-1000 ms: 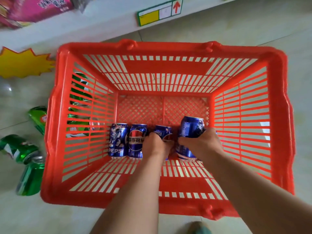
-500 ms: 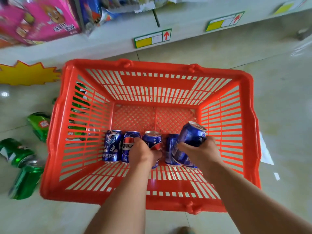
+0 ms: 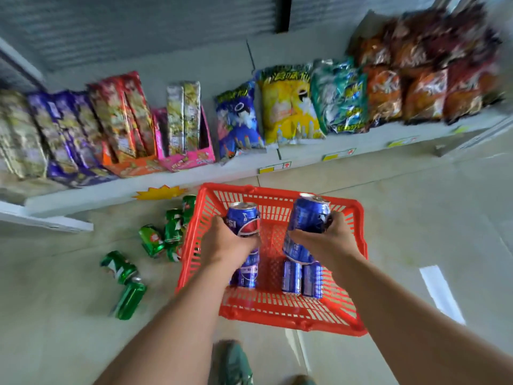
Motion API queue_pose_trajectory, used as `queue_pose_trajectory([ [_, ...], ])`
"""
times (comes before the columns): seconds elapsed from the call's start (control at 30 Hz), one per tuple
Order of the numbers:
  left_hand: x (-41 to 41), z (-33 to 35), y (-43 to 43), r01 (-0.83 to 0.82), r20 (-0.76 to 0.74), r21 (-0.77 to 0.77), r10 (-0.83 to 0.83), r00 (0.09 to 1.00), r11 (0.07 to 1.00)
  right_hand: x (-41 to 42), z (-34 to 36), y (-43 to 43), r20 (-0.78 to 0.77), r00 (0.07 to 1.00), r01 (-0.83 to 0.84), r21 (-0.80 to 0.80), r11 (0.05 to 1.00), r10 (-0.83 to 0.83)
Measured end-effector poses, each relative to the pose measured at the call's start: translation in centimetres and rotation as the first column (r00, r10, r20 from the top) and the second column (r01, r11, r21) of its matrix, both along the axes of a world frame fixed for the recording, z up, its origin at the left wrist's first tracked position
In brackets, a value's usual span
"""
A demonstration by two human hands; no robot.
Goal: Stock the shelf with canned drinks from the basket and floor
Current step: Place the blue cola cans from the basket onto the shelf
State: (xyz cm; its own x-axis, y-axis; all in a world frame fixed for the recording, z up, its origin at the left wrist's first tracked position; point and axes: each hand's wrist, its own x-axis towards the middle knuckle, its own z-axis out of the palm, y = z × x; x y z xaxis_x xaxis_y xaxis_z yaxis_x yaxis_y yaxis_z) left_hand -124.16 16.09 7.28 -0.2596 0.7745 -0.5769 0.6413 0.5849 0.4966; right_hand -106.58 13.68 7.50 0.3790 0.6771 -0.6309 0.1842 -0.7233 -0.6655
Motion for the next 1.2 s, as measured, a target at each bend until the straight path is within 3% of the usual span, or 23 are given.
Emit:
queue_pose_trajectory([
  [0.43, -3.1, 23.9, 0.8, -0.027, 0.078, 0.25, 0.008, 0.997, 0.968, -1.9, 23.5, 2.6, -0.003, 0.982, -0.183, 0.233, 0.955, 0.189],
  [0.7, -6.0, 34.5, 0.6, -0.104, 0.116, 0.395, 0.063, 0.991, 0.913, -3.9, 34.3, 3.8, 0.021, 0.973, -0.224, 0.348, 0.91, 0.231],
  [0.97, -11.8, 39.9, 3.8, -0.257, 0.213, 0.547, 0.164, 0.963, 0.797, -9.6, 39.9, 6.8, -0.017, 0.95, -0.273, 0.432, 0.859, 0.31],
  [1.2, -18.4, 40.2, 8.8, -0.253, 0.23, 0.617, 0.137, 0.963, 0.745, -15.8, 41.3, 10.9, -0.026, 0.945, -0.271, 0.491, 0.828, 0.325],
])
